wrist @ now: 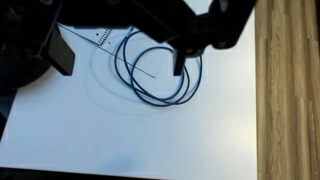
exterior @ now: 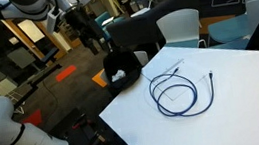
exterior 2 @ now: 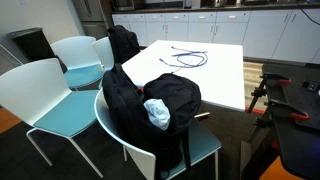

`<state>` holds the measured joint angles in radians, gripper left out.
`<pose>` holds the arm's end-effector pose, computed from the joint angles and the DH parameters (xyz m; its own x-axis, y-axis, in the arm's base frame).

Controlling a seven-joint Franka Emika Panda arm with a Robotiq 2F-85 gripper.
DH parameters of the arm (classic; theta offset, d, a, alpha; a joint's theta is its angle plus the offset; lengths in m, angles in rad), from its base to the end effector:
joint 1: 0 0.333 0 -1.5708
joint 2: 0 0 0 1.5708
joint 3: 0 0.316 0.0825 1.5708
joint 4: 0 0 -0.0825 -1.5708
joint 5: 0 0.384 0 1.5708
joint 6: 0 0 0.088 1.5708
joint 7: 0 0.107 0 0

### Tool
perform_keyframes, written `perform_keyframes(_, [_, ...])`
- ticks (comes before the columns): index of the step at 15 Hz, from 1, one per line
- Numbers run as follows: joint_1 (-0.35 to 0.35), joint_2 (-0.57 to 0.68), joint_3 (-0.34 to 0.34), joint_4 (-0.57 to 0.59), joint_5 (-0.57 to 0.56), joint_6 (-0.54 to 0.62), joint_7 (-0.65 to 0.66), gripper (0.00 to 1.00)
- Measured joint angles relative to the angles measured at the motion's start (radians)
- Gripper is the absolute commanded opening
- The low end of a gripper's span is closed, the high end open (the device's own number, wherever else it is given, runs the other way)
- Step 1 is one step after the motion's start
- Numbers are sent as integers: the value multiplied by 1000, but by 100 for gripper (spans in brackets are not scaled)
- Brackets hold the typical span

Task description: Move the data cable to the right the right then flip the pages in the book

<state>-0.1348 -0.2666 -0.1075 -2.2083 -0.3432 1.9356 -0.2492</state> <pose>0.4532 -0.1386 0.4921 0.9882 0.1213 -0.0935 0.1426 -0.9517 0.2720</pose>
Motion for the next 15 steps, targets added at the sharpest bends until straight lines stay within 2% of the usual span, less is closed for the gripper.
perform_keyframes(9, [0,6,-6,0,8,16,20,100])
perform_keyframes(12, [-1,64,-26,17,69,98,74,100])
perform_keyframes(15, [-1,183,-44,48,141,234,100,100])
